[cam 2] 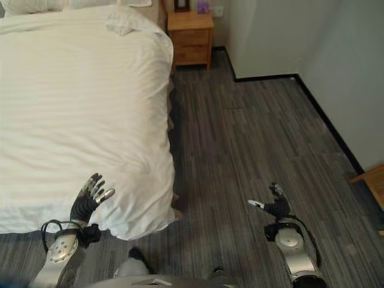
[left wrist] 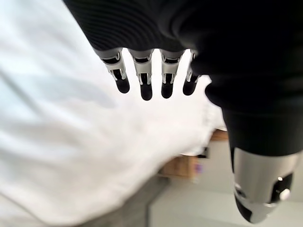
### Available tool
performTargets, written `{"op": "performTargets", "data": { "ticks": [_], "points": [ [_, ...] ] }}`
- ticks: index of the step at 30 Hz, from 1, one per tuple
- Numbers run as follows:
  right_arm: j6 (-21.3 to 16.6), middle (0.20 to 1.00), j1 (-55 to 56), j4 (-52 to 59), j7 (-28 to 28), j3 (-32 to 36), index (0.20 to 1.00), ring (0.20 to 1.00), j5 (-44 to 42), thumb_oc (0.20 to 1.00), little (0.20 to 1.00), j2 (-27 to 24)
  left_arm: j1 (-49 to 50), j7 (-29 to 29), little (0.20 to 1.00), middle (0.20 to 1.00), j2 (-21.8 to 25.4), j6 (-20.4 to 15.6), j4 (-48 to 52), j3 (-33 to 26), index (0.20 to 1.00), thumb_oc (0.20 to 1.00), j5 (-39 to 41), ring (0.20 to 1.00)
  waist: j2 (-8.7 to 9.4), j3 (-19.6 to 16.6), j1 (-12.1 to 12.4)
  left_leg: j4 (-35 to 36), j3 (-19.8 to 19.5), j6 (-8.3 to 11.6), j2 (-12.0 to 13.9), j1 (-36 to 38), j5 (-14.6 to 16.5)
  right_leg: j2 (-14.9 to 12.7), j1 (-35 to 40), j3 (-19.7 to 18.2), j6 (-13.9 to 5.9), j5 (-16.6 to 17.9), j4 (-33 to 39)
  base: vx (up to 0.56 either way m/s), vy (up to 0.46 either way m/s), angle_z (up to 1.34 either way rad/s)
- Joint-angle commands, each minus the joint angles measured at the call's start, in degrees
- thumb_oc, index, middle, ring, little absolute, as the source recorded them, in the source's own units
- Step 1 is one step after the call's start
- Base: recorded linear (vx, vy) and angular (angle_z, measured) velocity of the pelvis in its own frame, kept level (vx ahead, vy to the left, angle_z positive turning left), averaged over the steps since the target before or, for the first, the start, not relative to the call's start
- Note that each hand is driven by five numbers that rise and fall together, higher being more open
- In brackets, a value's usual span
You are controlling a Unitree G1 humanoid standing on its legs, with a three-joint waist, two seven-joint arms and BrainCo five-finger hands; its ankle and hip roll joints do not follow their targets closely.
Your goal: Making the bed.
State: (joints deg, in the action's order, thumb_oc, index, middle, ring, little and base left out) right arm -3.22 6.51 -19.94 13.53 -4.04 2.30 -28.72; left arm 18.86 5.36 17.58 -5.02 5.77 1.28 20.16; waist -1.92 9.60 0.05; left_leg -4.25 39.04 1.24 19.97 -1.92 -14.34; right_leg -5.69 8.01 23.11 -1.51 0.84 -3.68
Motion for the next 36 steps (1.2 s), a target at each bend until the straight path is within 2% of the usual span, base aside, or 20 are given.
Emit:
{"op": "performTargets", "data": {
  "ticks": [1, 3, 4, 6, 7, 8, 11, 13, 16, 18, 19, 21, 24, 27, 28, 29, 30, 32, 34, 36],
  "points": [
    [-2.59, 1.000, -4.78, 0.95, 1.13, -0.09, 1.000, 1.000, 4.68, 1.000, 1.000, 1.58, -3.64, -0.02, 1.000, 1.000, 4.10, -5.29, 6.18, -2.12, 1.000, 1.000, 3.60, 1.000, 2.37, 3.60, 0.85, 5.80, -1.98, 8.66, 0.73, -1.19, -1.29, 1.60, 3.10, -2.86, -3.40, -8.86, 8.11, -0.20, -0.157, 0.10],
    [-3.24, 1.000, -5.40, 3.55, 0.51, -2.89, 1.000, 1.000, 7.26, 1.000, 1.000, 1.06, -5.93, 0.52, 1.000, 1.000, 4.69, -7.22, 9.64, -2.36, 1.000, 1.000, 5.08, 1.000, 2.68, 4.44, 2.42, 0.52, -12.34, 7.96, -2.14, -1.36, 2.35, 1.03, 2.34, -4.80, -2.90, -8.60, 7.23, -0.23, -0.161, -1.08],
    [-3.95, 1.000, -6.31, 5.11, -0.75, -4.84, 1.000, 1.000, 9.45, 1.000, 1.000, 0.36, -7.21, 0.59, 1.000, 1.000, 4.59, -8.32, 10.70, -1.82, 1.000, 1.000, 4.85, 1.000, 3.41, 4.02, 4.00, -3.38, -20.43, 5.03, -7.03, -0.82, 7.61, 0.29, 1.22, -7.14, -2.54, -6.73, 6.94, -0.19, -0.135, -1.67],
    [-3.93, 1.000, -6.29, 5.14, -0.76, -4.82, 1.000, 1.000, 9.46, 1.000, 1.000, 0.37, -7.23, 0.59, 1.000, 1.000, 4.60, -8.34, 10.67, -1.80, 1.000, 1.000, 4.85, 1.000, 3.41, 4.09, 3.98, -3.77, -20.47, 4.97, -7.02, -0.92, 7.92, 0.24, 1.30, -7.12, -2.61, -6.78, 6.93, -0.07, -0.090, -1.43],
    [-4.15, 1.000, -7.02, 5.80, -1.28, -6.55, 1.000, 1.000, 11.89, 1.000, 1.000, -0.38, -8.01, 0.25, 1.000, 1.000, 4.34, -8.53, 10.60, -0.43, 1.000, 1.000, 5.31, 1.000, 3.54, 3.26, 4.42, -6.98, -24.68, 3.76, -10.19, 0.55, 11.57, 0.17, 0.93, -8.96, -2.37, -6.00, 6.93, -0.01, -0.126, -1.36],
    [-3.93, 1.000, -7.40, 6.17, -1.46, -7.16, 1.000, 1.000, 12.58, 1.000, 1.000, -0.72, -8.04, 0.12, 1.000, 1.000, 4.21, -8.40, 10.01, 0.47, 1.000, 1.000, 5.86, 1.000, 3.51, 3.10, 4.48, -9.73, -26.40, 3.22, -11.05, 0.89, 12.77, 0.27, 0.84, -10.02, -2.04, -5.75, 6.80, 0.02, -0.147, -0.76],
    [-3.53, 1.000, -8.21, 7.41, -1.67, -7.87, 1.000, 1.000, 13.05, 1.000, 1.000, -1.42, -7.70, -0.61, 1.000, 1.000, 3.47, -7.04, 7.46, 3.64, 1.000, 1.000, 7.57, 1.000, 2.91, 2.76, 4.43, -15.38, -32.63, 1.84, -14.28, 0.69, 14.39, 1.58, 1.20, -12.74, -1.42, -5.94, 7.13, 0.09, -0.110, -0.42],
    [-3.07, 1.000, -8.56, 8.42, -1.69, -7.84, 1.000, 1.000, 12.62, 1.000, 1.000, -1.54, -7.71, -1.35, 1.000, 1.000, 3.25, -5.89, 6.52, 5.79, 1.000, 1.000, 8.17, 1.000, 3.17, 3.49, 4.56, -19.94, -36.67, 1.03, -18.55, -3.72, 14.91, 2.14, 1.31, -14.76, -0.53, -6.22, 7.08, 0.09, -0.105, -0.40],
    [-2.56, 1.000, -8.66, 9.09, -1.41, -8.36, 1.000, 1.000, 12.33, 1.000, 1.000, -1.01, -7.77, -1.58, 1.000, 1.000, 2.01, -4.67, 4.02, 8.27, 1.000, 1.000, 10.09, 1.000, 3.21, 4.20, 5.41, -20.81, -34.15, -0.02, -22.02, -10.51, 16.88, 2.66, 2.41, -16.15, -0.61, -6.78, 7.91, 0.15, -0.035, -0.30],
    [-1.92, 1.000, -8.50, 9.95, -1.37, -8.96, 1.000, 1.000, 12.84, 1.000, 1.000, -1.17, -7.19, -2.00, 1.000, 1.000, 1.87, -3.89, 3.19, 9.63, 1.000, 1.000, 11.11, 1.000, 2.84, 3.57, 6.10, -14.53, -29.66, -0.68, -21.29, -11.45, 16.26, 4.03, 3.44, -16.95, -0.83, -8.28, 8.55, 0.31, 0.019, -0.29],
    [-1.47, 1.000, -8.92, 10.00, -1.18, -9.73, 1.000, 1.000, 13.29, 1.000, 1.000, -1.72, -7.41, -1.31, 1.000, 1.000, 1.58, -3.37, 1.98, 10.74, 1.000, 1.000, 11.94, 1.000, 2.62, 3.41, 7.11, -8.71, -28.34, -0.32, -20.89, -11.90, 14.08, 4.96, 4.32, -18.43, -0.85, -9.16, 8.68, 0.37, 0.041, -0.24],
    [-1.34, 1.000, -9.43, 10.19, -1.03, -10.04, 1.000, 1.000, 13.59, 1.000, 1.000, -1.87, -7.63, -0.93, 1.000, 1.000, 1.67, -3.03, 1.82, 11.08, 1.000, 1.000, 11.77, 1.000, 2.15, 3.32, 7.93, 0.46, -29.81, 0.94, -20.27, -12.08, 10.36, 5.74, 5.66, -19.22, -1.10, -10.44, 8.68, 0.42, 0.042, -0.49],
    [-0.78, 1.000, -8.99, 10.70, -0.74, -9.73, 1.000, 1.000, 14.08, 1.000, 1.000, -2.07, -7.49, -0.15, 1.000, 1.000, 1.34, -2.81, 1.37, 11.05, 1.000, 1.000, 11.11, 1.000, 2.41, 3.48, 7.39, 5.76, -24.93, 1.84, -17.24, -13.80, 8.60, 4.79, 8.63, -18.27, -1.99, -12.58, 8.68, 0.46, 0.065, -0.28],
    [-0.64, 1.000, -7.26, 12.95, -1.42, -9.42, 1.000, 1.000, 16.19, 1.000, 1.000, -1.60, -6.17, 1.08, 1.000, 1.000, 1.76, -2.36, 0.95, 9.71, 1.000, 1.000, 7.18, 1.000, 2.96, 0.92, 6.66, 9.21, -20.36, 0.31, -16.11, -10.15, 5.91, 3.59, 10.42, -17.87, -3.56, -14.28, 6.09, 0.73, 0.144, 0.49],
    [-0.77, 1.000, -6.68, 12.37, -1.70, -9.80, 1.000, 1.000, 16.90, 1.000, 1.000, -0.47, -6.47, 1.19, 1.000, 1.000, 2.71, -1.86, -0.05, 9.90, 1.000, 1.000, 4.65, 1.000, 4.63, 0.22, 6.89, 9.13, -19.95, -1.04, -17.32, -8.02, 6.93, 1.09, 8.23, -16.55, -6.54, -10.61, -2.70, 0.59, 0.092, -0.01],
    [-0.78, 1.000, -6.69, 12.35, -1.69, -9.81, 1.000, 1.000, 16.91, 1.000, 1.000, -0.42, -6.49, 1.20, 1.000, 1.000, 2.74, -1.87, -0.07, 9.89, 1.000, 1.000, 4.64, 1.000, 4.75, 0.16, 6.95, 9.13, -19.86, -1.08, -17.41, -8.07, 6.97, 0.96, 8.04, -16.62, -6.60, -10.78, -2.96, 0.59, 0.103, -0.09],
    [-0.71, 1.000, -6.83, 12.04, -1.64, -10.07, 1.000, 1.000, 17.18, 1.000, 1.000, 0.01, -6.91, 1.77, 1.000, 1.000, 3.17, -1.75, -0.36, 10.08, 1.000, 1.000, 4.04, 1.000, 5.25, 0.71, 6.78, 8.86, -19.29, -1.85, -17.90, -6.77, 7.87, -0.47, 5.76, -15.88, -9.27, -6.55, -9.22, 0.29, 0.073, -0.19],
    [-0.22, 1.000, -7.14, 12.26, -1.53, -10.03, 1.000, 1.000, 18.07, 1.000, 1.000, -0.12, -7.37, 2.11, 1.000, 1.000, 4.47, -1.45, -0.10, 9.98, 1.000, 1.000, 2.54, 1.000, 5.59, 1.56, 5.96, 8.92, -19.17, -3.09, -18.72, -3.96, 9.57, -2.54, 0.37, -16.04, -12.46, 1.15, -20.78, 0.41, 0.112, -0.36],
    [-0.08, 1.000, -7.30, 12.73, -1.14, -9.25, 1.000, 1.000, 18.07, 1.000, 1.000, 0.40, -8.32, 2.73, 1.000, 1.000, 5.54, -1.31, -0.15, 9.36, 1.000, 1.000, 1.07, 1.000, 4.59, 2.15, 4.82, 9.25, -19.53, -3.75, -18.15, -0.51, 12.33, -5.54, -4.64, -13.47, -12.81, 4.62, -29.07, 0.45, 0.099, -0.16],
    [-0.04, 1.000, -6.76, 14.17, -1.02, -8.34, 1.000, 1.000, 17.71, 1.000, 1.000, 0.94, -9.34, 2.72, 1.000, 1.000, 6.28, -1.17, -0.02, 8.95, 1.000, 1.000, 1.21, 1.000, 3.77, 2.44, 3.74, 9.25, -20.44, -3.35, -17.40, 1.54, 14.62, -10.03, -8.14, -8.65, -10.55, 2.67, -27.57, 0.57, -0.020, 0.08]
  ]
}}
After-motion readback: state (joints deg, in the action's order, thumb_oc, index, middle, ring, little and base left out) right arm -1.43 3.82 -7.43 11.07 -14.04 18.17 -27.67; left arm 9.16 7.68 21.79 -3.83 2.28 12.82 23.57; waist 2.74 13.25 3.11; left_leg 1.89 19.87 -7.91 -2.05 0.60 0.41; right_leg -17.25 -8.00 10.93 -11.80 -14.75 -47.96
